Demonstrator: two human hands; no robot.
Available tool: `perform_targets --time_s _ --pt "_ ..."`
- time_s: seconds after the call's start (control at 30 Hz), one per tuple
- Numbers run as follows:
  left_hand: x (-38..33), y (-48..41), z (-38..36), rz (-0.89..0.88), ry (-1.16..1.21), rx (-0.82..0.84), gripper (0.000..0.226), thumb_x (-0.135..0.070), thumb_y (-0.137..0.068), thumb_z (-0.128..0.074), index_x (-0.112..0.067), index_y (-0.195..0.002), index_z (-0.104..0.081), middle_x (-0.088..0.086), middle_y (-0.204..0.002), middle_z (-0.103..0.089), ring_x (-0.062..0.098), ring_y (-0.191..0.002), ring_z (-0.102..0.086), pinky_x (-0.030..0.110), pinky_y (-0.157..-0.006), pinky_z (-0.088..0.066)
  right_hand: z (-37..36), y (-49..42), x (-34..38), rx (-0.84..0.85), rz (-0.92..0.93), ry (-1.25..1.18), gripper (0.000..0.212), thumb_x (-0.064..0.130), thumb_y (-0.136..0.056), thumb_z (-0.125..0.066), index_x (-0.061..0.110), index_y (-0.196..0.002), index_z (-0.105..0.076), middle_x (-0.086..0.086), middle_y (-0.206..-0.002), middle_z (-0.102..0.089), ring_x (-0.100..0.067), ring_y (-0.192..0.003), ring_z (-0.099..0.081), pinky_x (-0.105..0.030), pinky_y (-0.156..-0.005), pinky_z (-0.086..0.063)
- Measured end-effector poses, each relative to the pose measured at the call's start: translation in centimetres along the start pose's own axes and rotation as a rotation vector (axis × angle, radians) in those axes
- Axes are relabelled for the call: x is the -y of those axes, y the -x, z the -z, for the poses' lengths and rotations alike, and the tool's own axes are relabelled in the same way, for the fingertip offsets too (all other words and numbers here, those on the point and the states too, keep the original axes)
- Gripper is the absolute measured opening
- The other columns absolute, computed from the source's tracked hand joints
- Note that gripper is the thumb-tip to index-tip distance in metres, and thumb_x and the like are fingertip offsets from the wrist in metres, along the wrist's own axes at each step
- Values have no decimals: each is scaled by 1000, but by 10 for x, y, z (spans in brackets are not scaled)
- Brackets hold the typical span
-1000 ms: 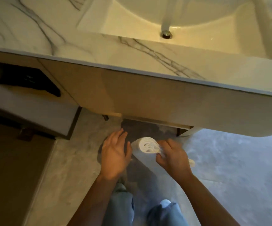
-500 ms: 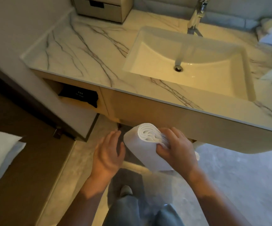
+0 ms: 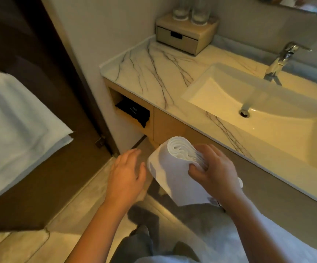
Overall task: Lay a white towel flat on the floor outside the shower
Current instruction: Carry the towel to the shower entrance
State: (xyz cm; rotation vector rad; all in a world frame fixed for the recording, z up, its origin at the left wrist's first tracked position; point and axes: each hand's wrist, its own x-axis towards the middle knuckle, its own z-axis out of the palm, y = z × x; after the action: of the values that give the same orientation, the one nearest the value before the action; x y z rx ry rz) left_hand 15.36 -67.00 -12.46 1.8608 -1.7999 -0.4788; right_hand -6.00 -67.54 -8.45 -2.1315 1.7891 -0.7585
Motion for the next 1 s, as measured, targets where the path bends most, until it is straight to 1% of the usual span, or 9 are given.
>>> perform_targets --time_s 0.17,0.27,0.3,0.37,0.43,0.53,0.7,0.83,1.0 --pt "-28 43 -6 199 141 -108 37 -22 -91 -50 -21 -127 -47 1 -133 -50 18 -121 -44 30 -95 -36 21 3 -17 103 120 -64 28 28 -74 -68 20 -98 -56 7 -79 -54 -14 -70 -51 -21 -53 -40" --pt "-46 69 -11 268 121 -182 37 -21 -90 -51 -18 -127 -48 4 -132 -51 20 -121 -45 34 -98 -37 31 7 -25 168 202 -110 38 26 -73 -71 22 -107 -57 8 -88 -56 -11 -76 -52 -18 -57 -39" --pt "-51 77 -12 297 113 -209 37 -22 -90 -51 -19 -127 -48 4 -132 -51 20 -121 -45 34 -98 -37 33 8 -25 191 233 -116 40 24 -72 -73 20 -109 -57 5 -92 -59 -12 -79 -54 -19 -59 -42" --pt "-58 95 -11 352 86 -253 38 -23 -90 -51 -19 -128 -47 3 -133 -51 20 -121 -45 30 -97 -35 35 11 -24 234 297 -150 41 18 -70 -74 17 -108 -59 0 -97 -63 -18 -84 -59 -29 -62 -50" --pt "-61 114 -7 392 52 -286 39 -23 -89 -52 -19 -128 -47 3 -132 -51 20 -122 -45 27 -96 -32 35 13 -19 312 298 -199 38 20 -73 -72 21 -108 -58 5 -97 -61 -16 -87 -58 -35 -68 -53" --pt "-60 144 1 464 -6 -347 39 -20 -87 -54 -17 -125 -49 4 -129 -53 21 -121 -46 26 -95 -32 30 19 -7 399 370 -225 37 22 -75 -69 27 -109 -57 14 -95 -53 -9 -86 -51 -29 -70 -46" --pt "-57 189 19 567 -69 -413 37 -15 -85 -56 -12 -122 -53 8 -125 -58 25 -116 -51 34 -96 -39 21 41 21 475 503 -289 32 24 -76 -66 27 -107 -58 9 -97 -60 -8 -83 -54 -20 -66 -42" --pt "-55 229 28 643 -85 -463 37 -11 -84 -57 -9 -121 -53 11 -125 -58 28 -116 -51 36 -97 -39 9 64 44 553 561 -268 38 27 -77 -65 29 -114 -54 7 -107 -61 -11 -93 -56 -27 -75 -49" --pt "-50 305 35 775 -70 -535 38 -15 -87 -54 -12 -125 -51 9 -130 -54 24 -121 -47 35 -101 -35 -8 113 79 618 662 -230 37 32 -78 -64 33 -113 -52 10 -107 -60 -7 -89 -52 -23 -73 -42"
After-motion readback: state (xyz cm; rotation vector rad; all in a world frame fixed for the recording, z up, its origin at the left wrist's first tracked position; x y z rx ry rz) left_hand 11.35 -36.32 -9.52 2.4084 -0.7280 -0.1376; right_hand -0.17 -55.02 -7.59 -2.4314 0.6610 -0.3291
